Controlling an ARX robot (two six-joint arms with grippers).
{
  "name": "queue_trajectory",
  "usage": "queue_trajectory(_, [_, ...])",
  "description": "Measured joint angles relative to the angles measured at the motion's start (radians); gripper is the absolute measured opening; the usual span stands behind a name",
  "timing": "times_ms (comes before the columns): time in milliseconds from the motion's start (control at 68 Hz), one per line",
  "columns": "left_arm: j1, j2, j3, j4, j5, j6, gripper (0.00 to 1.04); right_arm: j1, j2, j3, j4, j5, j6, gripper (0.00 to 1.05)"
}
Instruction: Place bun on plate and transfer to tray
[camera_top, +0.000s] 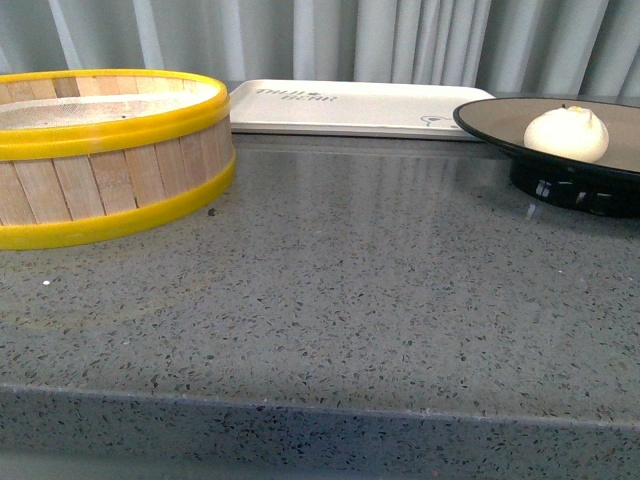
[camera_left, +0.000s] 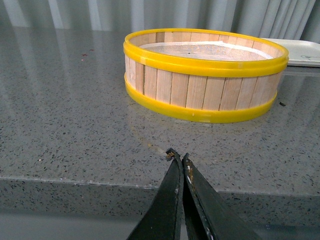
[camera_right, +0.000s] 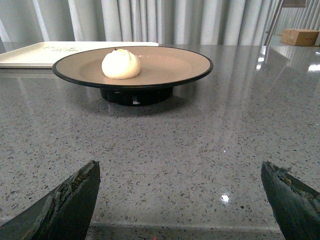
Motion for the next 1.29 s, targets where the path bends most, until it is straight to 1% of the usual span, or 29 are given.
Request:
queue_trajectory(44, [0.000, 0.000, 0.000, 0.000, 0.000, 0.000, 0.04, 0.000, 0.000, 0.000, 0.000, 0.000, 0.000, 0.96])
queue_trajectory(74, [0.000, 0.000, 0.000, 0.000, 0.000, 0.000, 0.08, 0.000, 0.000, 0.000, 0.000, 0.000, 0.000, 0.96])
queue_trajectory(132, [0.000, 0.000, 0.000, 0.000, 0.000, 0.000, 0.19, 0.000, 0.000, 0.000, 0.000, 0.000, 0.000, 0.96])
queue_trajectory(162, [0.000, 0.000, 0.000, 0.000, 0.000, 0.000, 0.22, 0.000, 0.000, 0.000, 0.000, 0.000, 0.000, 0.96])
queue_trajectory(279, [0.000, 0.000, 0.000, 0.000, 0.000, 0.000, 0.45, 0.000, 0.000, 0.000, 0.000, 0.000, 0.000, 0.96])
queue_trajectory(353, [0.000, 0.000, 0.000, 0.000, 0.000, 0.000, 0.56, 0.000, 0.000, 0.000, 0.000, 0.000, 0.000, 0.96])
queue_trajectory(397, [0.000, 0.000, 0.000, 0.000, 0.000, 0.000, 0.65, 0.000, 0.000, 0.000, 0.000, 0.000, 0.000, 0.96])
queue_trajectory(426, [0.000, 0.000, 0.000, 0.000, 0.000, 0.000, 0.69, 0.000, 0.000, 0.000, 0.000, 0.000, 0.000, 0.96])
queue_trajectory(485, [0.000, 0.000, 0.000, 0.000, 0.000, 0.000, 0.79, 0.000, 0.000, 0.000, 0.000, 0.002, 0.000, 0.96])
queue_trajectory(500, [0.000, 0.000, 0.000, 0.000, 0.000, 0.000, 0.83, 0.014, 0.011, 0.004, -0.014, 0.045, -0.008, 0.96])
queue_trajectory(529, [0.000, 0.000, 0.000, 0.000, 0.000, 0.000, 0.90, 0.064, 0.060, 0.040, -0.081, 0.210, -0.028, 0.96])
queue_trajectory(544, [0.000, 0.000, 0.000, 0.000, 0.000, 0.000, 0.92, 0.077, 0.079, 0.051, -0.089, 0.255, -0.035, 0.96])
queue_trajectory(574, [0.000, 0.000, 0.000, 0.000, -0.004, 0.000, 0.99, 0.106, 0.155, 0.087, -0.079, 0.402, -0.063, 0.96])
queue_trajectory(603, [0.000, 0.000, 0.000, 0.000, -0.002, 0.000, 1.00, 0.104, 0.211, 0.115, -0.046, 0.467, -0.079, 0.96])
queue_trajectory(632, [0.000, 0.000, 0.000, 0.000, 0.000, 0.000, 0.99, 0.095, 0.245, 0.134, -0.017, 0.484, -0.088, 0.96])
queue_trajectory(676, [0.000, 0.000, 0.000, 0.000, 0.000, 0.000, 0.98, 0.056, 0.311, 0.176, 0.052, 0.465, -0.087, 0.96])
queue_trajectory(721, [0.000, 0.000, 0.000, 0.000, -0.001, 0.000, 0.98, 0.007, 0.374, 0.220, 0.117, 0.419, -0.074, 0.96])
queue_trajectory(765, [0.000, 0.000, 0.000, 0.000, 0.000, 0.000, 0.98, -0.056, 0.452, 0.275, 0.195, 0.351, -0.047, 0.96])
queue_trajectory(809, [0.000, 0.000, 0.000, 0.000, 0.000, 0.000, 0.98, -0.122, 0.546, 0.332, 0.265, 0.270, 0.012, 0.96])
queue_trajectory(838, [0.000, 0.000, 0.000, 0.000, 0.000, 0.000, 0.98, -0.145, 0.586, 0.355, 0.281, 0.245, 0.039, 0.96])
queue_trajectory(868, [0.000, 0.000, 0.000, 0.000, 0.000, 0.000, 0.98, -0.187, 0.664, 0.399, 0.294, 0.191, 0.095, 0.96])
queue_trajectory(926, [0.000, 0.000, 0.000, 0.000, 0.000, 0.000, 0.98, -0.233, 0.760, 0.451, 0.294, 0.125, 0.188, 0.96])
queue_trajectory(1000, [0.000, 0.000, 0.000, 0.000, -0.001, 0.000, 0.98, -0.285, 0.900, 0.522, 0.272, 0.033, 0.366, 0.96])
queue_trajectory(1044, [0.000, 0.000, 0.000, 0.000, 0.000, 0.000, 0.98, -0.306, 0.956, 0.557, 0.245, -0.012, 0.444, 0.96])
queue_trajectory(1118, [0.000, 0.000, 0.000, 0.000, 0.000, 0.000, 0.98, -0.336, 1.064, 0.632, 0.206, -0.116, 0.676, 0.96])
queue_trajectory(1176, [0.000, 0.000, 0.000, 0.000, 0.000, 0.000, 0.98, -0.335, 1.120, 0.678, 0.196, -0.187, 0.834, 0.96])
queue_trajectory(1221, [0.000, 0.000, 0.000, 0.000, 0.000, 0.000, 0.98, -0.326, 1.148, 0.694, 0.196, -0.220, 0.917, 0.96])
queue_trajectory(1294, [0.000, 0.000, 0.000, 0.000, 0.000, 0.000, 0.98, -0.297, 1.189, 0.708, 0.196, -0.241, 1.006, 0.96])
